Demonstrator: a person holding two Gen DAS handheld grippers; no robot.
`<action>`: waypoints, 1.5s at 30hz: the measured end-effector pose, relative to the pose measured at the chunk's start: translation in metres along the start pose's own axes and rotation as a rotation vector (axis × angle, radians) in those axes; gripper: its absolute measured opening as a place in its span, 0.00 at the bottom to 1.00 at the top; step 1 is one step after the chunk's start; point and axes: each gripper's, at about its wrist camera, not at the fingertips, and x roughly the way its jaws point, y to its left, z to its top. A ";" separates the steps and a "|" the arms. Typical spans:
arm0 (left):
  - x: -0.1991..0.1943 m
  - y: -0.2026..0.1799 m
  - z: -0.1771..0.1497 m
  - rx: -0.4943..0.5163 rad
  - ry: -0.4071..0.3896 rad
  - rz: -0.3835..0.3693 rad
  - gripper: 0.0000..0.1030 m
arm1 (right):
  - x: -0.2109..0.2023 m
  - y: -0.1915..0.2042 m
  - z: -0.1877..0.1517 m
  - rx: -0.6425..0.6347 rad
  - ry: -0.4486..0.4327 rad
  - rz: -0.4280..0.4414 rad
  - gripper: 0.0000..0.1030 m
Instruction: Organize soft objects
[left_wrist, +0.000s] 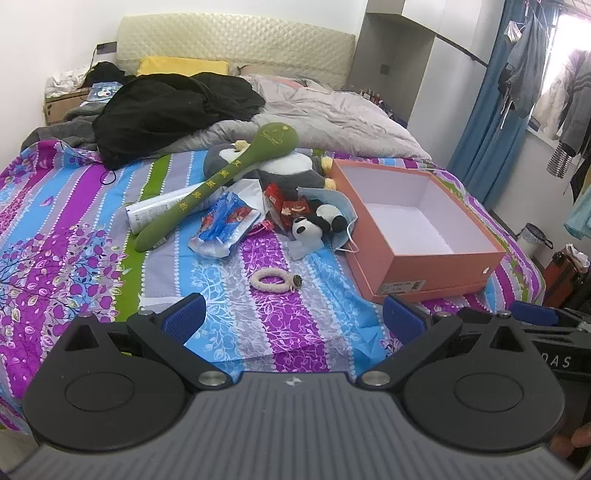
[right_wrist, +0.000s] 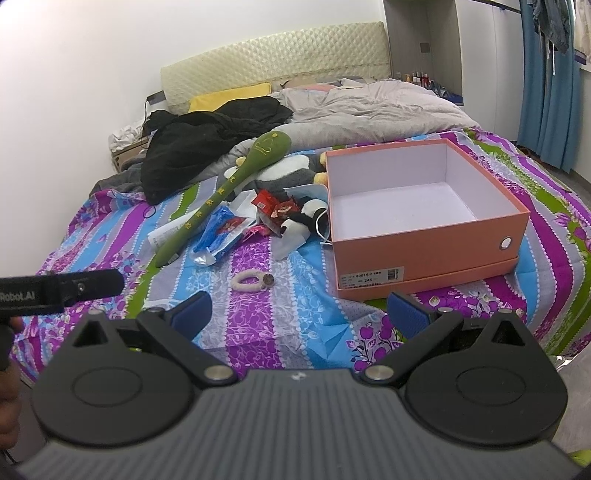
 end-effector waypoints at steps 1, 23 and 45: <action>0.002 0.000 0.000 0.002 0.002 -0.002 1.00 | 0.002 -0.001 0.000 0.007 -0.004 0.006 1.00; 0.073 0.024 0.000 -0.015 0.073 -0.054 1.00 | 0.065 -0.004 0.006 0.075 0.022 0.045 0.92; 0.195 0.061 -0.005 -0.077 0.199 -0.173 0.67 | 0.171 0.017 0.026 0.042 0.095 0.101 0.72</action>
